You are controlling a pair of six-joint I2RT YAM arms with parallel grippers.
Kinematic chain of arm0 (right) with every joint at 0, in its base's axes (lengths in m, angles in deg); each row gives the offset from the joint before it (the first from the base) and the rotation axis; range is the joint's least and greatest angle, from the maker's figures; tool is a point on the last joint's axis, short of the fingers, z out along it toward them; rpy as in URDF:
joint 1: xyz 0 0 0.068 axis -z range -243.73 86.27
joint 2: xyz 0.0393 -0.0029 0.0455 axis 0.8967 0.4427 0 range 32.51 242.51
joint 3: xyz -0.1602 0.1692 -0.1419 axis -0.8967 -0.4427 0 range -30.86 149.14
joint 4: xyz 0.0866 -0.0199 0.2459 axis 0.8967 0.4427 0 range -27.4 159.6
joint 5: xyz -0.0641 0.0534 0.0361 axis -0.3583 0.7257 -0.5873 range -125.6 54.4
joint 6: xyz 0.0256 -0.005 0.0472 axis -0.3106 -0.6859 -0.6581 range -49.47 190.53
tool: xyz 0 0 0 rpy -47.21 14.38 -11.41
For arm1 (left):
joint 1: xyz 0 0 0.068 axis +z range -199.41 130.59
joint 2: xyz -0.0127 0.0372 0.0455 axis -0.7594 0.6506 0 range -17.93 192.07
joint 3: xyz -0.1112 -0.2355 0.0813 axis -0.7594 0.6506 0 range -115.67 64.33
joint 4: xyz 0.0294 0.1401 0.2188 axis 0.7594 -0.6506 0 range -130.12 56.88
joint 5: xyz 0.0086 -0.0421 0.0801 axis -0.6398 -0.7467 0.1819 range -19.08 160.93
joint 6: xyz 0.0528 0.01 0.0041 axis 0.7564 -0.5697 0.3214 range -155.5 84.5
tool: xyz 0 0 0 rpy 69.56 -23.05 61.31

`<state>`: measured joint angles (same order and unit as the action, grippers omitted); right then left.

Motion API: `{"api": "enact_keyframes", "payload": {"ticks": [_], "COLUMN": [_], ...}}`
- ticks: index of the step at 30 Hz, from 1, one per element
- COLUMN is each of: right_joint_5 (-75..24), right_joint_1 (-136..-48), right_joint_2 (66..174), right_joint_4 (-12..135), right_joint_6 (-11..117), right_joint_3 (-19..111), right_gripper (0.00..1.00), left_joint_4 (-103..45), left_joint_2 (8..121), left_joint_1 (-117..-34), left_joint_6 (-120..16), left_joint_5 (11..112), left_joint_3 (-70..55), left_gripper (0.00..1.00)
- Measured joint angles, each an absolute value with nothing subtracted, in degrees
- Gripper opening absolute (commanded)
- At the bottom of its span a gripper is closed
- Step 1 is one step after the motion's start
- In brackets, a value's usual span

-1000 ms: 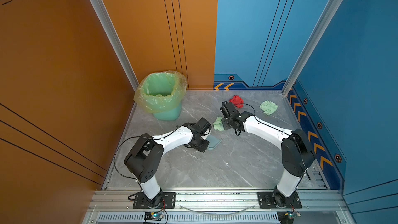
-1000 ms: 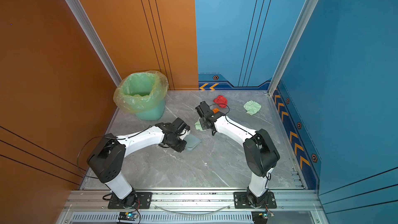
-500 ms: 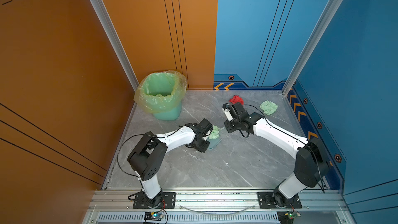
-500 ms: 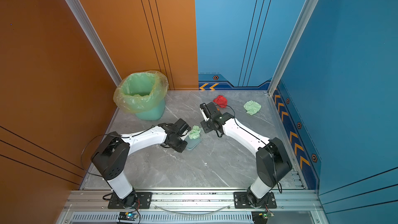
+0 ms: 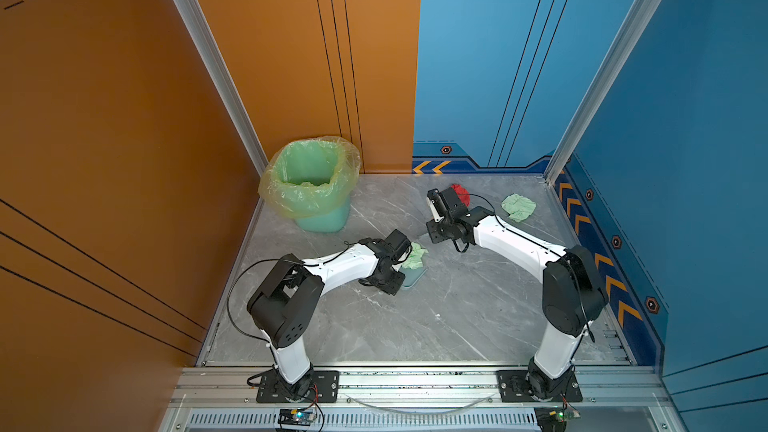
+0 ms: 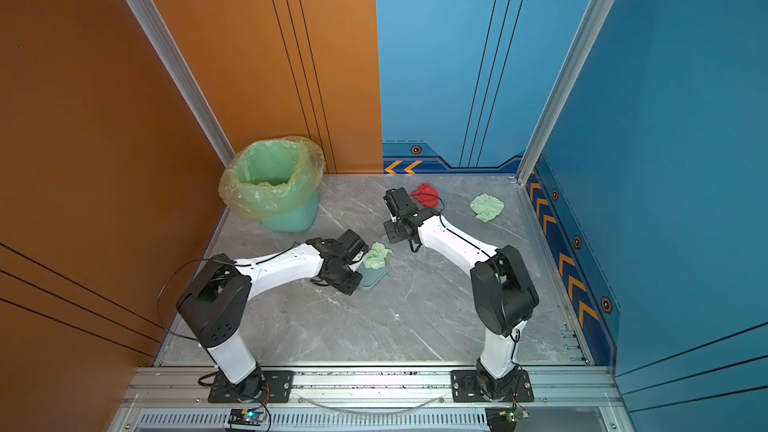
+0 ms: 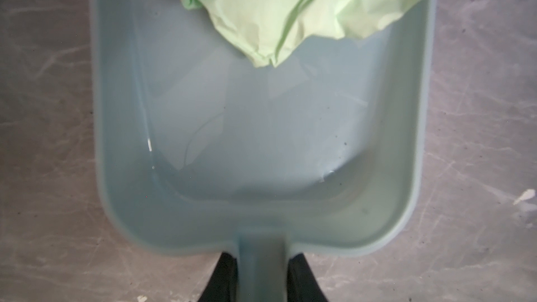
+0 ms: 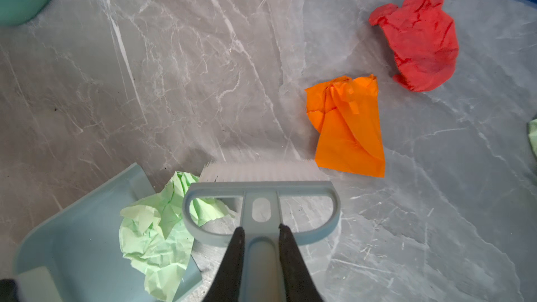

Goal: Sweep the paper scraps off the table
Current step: 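Sweep the light green scrap into the dustpan with the right brush while left holds, then lift the dustpan toward the bin with the left gripper while the right brush draws back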

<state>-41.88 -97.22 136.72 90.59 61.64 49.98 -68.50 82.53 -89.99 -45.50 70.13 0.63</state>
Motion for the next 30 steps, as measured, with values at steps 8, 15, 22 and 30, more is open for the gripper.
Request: {"api": "enact_keyframes", "payload": {"ticks": [8, 15, 22, 30], "right_joint_5": [-37.8, -33.3, -32.7, -34.5], "right_joint_1": [-98.8, -99.5, -98.9, -94.3], "right_joint_2": [134.4, 131.3, 129.7, 127.3], "right_joint_4": [91.5, 92.7, 92.6, 92.6], "right_joint_6": [62.8, 64.8, 64.9, 64.6], "right_joint_3": [45.5, 42.1, 40.3, 41.8], "right_gripper": [0.0, 0.0, 0.0, 0.0], "left_joint_4": [-68.5, -67.9, -63.0, -60.8], "left_joint_2": [83.2, 84.1, 84.0, 80.8], "left_joint_1": [-90.1, -90.1, -90.7, -91.5], "left_joint_6": [-45.6, -45.7, -45.7, -45.6], "left_joint_5": [70.3, 70.3, 70.3, 70.6], "left_joint_3": [0.0, 0.0, 1.3, 2.4], "left_gripper": [0.03, 0.03, 0.03, 0.03]}}
